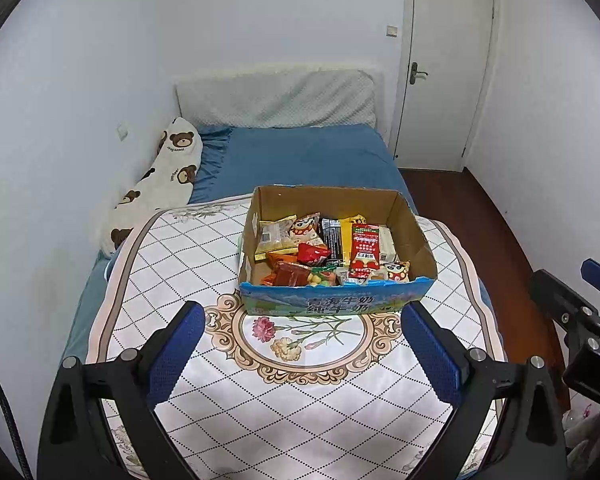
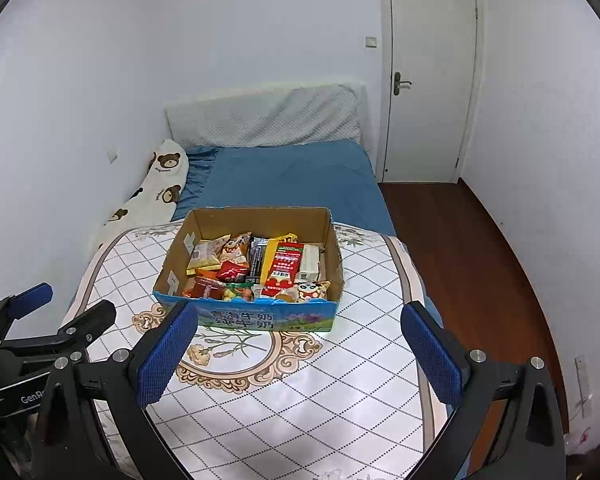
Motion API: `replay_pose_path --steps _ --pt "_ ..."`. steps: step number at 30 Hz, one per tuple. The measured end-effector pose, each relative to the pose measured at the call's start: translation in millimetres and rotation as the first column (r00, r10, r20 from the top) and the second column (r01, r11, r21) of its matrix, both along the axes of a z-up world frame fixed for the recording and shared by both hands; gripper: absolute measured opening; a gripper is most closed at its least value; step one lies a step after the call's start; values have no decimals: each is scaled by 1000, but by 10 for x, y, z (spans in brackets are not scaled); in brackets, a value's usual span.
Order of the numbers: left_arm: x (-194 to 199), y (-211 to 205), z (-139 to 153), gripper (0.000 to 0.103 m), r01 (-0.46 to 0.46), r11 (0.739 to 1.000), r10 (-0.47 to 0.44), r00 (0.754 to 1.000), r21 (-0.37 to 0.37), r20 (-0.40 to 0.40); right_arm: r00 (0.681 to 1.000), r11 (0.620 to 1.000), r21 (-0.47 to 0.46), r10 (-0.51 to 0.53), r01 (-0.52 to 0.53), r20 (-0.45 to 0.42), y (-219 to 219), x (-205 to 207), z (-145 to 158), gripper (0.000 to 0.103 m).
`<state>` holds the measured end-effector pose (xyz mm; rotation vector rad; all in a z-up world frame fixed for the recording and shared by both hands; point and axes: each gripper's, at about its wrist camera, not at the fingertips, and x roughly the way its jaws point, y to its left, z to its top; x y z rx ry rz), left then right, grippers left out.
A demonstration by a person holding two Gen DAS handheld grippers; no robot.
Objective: Organize snacks
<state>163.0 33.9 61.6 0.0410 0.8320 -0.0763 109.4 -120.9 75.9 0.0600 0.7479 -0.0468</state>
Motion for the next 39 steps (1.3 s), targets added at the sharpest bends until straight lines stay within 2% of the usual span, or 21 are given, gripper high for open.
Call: replay_pose_path --steps 8,22,31,39 --pt "187 -29 -132 103 -6 1000 6 1000 0 -19 999 999 -25 -35 35 -3 -62 130 -104 103" --pt "762 -53 -432 103 -52 998 54 997 35 -54 997 997 -29 -73 72 -39 -168 733 -525 103" --pt "961 -55 -559 103 -58 997 62 996 53 -70 995 997 -34 -67 64 -76 -135 1040 -751 103" --pt "1017 -56 -641 103 -52 997 57 995 53 -86 993 997 -36 -70 67 -94 -133 1111 -827 103"
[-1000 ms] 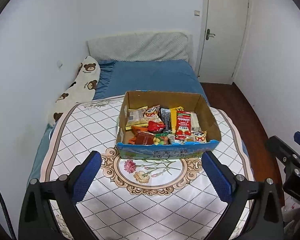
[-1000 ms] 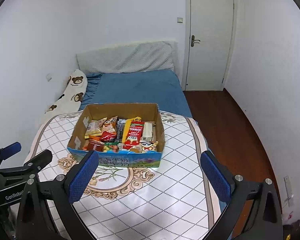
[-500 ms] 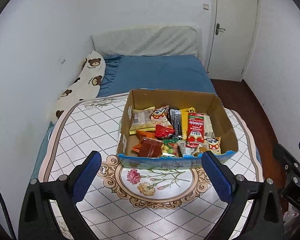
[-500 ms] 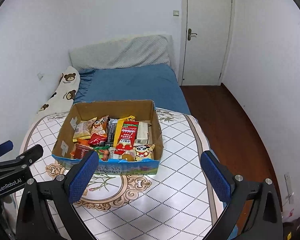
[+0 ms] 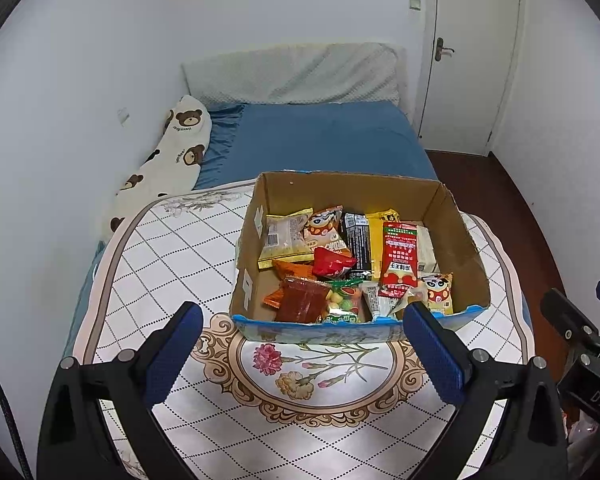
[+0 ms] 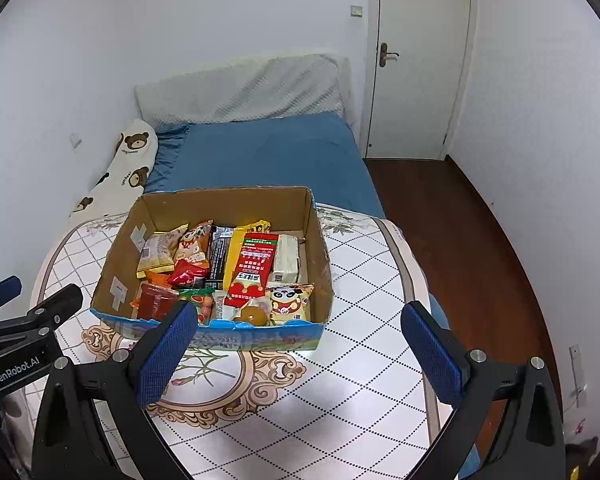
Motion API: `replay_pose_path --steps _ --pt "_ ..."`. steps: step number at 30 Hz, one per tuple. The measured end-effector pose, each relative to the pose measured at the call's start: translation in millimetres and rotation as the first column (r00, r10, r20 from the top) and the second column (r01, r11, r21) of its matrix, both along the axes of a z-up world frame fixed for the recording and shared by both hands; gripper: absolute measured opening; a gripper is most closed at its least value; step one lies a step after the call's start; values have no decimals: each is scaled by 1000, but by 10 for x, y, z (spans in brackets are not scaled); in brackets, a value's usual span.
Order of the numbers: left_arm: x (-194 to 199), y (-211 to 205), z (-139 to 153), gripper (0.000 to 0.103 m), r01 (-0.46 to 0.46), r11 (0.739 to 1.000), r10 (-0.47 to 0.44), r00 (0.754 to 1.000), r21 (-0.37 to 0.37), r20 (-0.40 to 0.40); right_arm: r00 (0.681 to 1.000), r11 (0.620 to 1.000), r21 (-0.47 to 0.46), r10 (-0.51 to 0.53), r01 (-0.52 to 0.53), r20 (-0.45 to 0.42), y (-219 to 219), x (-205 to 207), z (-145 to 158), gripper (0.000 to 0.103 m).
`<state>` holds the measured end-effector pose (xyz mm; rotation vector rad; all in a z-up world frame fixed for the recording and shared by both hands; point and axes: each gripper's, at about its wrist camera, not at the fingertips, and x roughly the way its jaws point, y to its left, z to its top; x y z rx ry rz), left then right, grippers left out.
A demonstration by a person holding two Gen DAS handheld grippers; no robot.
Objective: Organize snacks
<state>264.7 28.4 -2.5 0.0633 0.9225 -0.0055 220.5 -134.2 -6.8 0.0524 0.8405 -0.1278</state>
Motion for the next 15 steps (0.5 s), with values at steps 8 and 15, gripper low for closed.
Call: replay_pose_path --steps 8,15 --pt "17 -5 -17 103 6 1000 -6 1000 0 -2 1000 1000 -1 -4 4 -1 -11 12 -10 103" --pt "-2 -11 -36 103 12 1000 -12 1000 -7 -8 1000 1000 6 -1 1 -6 -10 27 -26 103"
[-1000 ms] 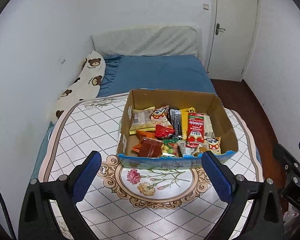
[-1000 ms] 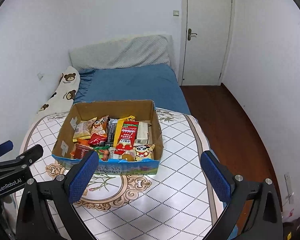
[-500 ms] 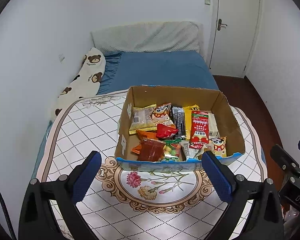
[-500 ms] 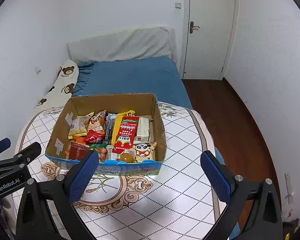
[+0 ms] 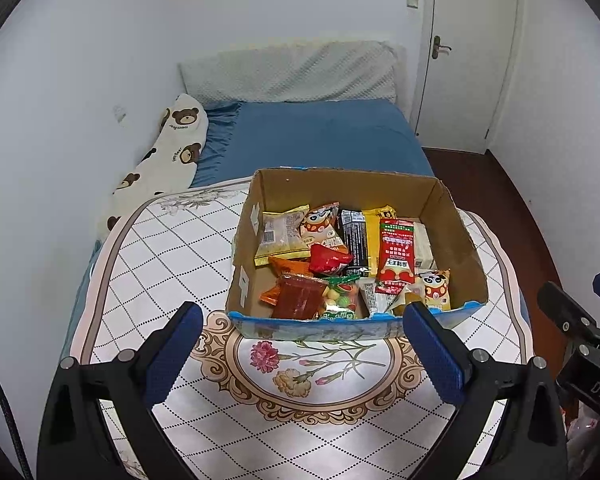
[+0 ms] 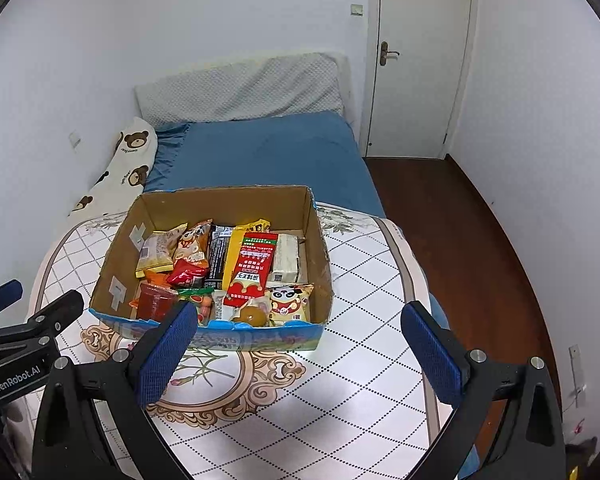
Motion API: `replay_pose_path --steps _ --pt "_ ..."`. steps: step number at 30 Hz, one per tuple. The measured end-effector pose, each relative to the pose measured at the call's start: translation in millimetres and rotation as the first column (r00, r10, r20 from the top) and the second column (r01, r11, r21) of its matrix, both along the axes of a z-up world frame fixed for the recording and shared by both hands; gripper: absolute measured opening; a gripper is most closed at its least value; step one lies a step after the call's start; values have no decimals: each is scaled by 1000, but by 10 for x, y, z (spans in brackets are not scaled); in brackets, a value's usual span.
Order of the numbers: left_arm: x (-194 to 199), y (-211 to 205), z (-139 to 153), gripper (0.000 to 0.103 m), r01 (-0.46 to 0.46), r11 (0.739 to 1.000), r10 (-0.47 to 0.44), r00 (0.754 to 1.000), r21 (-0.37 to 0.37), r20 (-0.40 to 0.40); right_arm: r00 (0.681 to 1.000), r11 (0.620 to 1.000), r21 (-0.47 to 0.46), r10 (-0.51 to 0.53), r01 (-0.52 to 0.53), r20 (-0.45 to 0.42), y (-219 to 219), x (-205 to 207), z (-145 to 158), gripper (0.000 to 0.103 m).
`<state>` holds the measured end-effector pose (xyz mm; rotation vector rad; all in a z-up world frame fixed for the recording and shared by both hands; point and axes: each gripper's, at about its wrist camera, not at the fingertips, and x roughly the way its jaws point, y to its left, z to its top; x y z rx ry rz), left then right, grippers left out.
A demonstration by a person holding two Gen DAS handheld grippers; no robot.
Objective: Organize snacks
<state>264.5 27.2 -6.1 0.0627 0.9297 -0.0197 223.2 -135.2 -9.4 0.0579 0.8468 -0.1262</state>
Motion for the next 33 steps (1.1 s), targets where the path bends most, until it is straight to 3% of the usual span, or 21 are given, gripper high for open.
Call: replay_pose_path --steps 33 --pt "-100 -43 43 103 9 1000 -9 1000 -5 8 1000 1000 11 7 -7 -17 -8 -69 -18 103"
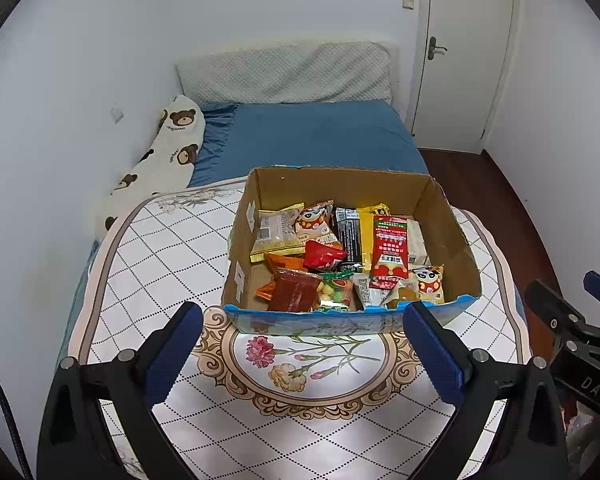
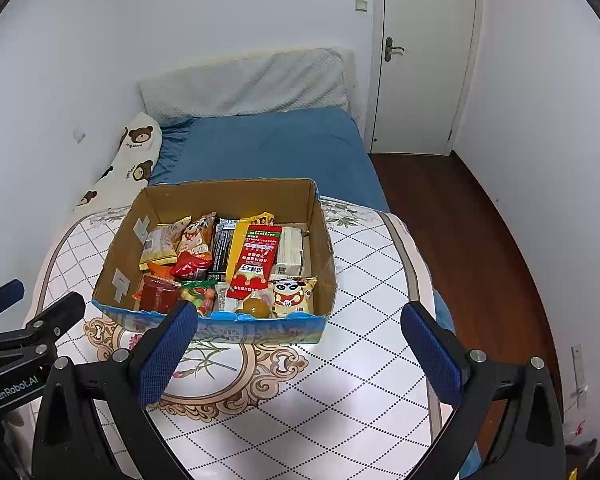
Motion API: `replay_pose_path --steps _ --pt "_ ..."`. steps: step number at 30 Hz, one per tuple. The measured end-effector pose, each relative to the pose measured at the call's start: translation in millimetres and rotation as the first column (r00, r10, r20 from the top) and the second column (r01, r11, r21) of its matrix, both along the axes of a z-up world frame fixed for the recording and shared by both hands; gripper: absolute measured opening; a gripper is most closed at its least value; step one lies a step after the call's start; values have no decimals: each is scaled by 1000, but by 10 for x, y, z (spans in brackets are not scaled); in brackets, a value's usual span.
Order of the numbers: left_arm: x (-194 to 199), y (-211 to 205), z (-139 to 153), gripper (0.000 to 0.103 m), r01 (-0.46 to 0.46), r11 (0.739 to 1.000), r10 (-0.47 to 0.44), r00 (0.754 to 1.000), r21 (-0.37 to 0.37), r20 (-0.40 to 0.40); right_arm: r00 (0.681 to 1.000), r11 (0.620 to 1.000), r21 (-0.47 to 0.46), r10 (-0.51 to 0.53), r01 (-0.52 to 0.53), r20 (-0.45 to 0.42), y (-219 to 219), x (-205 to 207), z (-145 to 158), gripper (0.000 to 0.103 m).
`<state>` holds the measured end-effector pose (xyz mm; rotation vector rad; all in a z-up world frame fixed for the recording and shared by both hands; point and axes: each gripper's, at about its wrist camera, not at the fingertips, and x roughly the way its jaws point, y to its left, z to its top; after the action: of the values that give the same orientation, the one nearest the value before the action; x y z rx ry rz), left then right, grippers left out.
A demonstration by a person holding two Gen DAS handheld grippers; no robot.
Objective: Organize snacks
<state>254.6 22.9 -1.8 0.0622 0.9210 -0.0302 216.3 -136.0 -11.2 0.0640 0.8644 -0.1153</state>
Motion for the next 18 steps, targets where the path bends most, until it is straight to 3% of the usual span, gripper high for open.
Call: replay_pose_path --steps 18 --pt "-19 20 39 103 -9 1000 9 1000 -2 7 1000 1000 4 11 -11 3 -11 -3 25 103"
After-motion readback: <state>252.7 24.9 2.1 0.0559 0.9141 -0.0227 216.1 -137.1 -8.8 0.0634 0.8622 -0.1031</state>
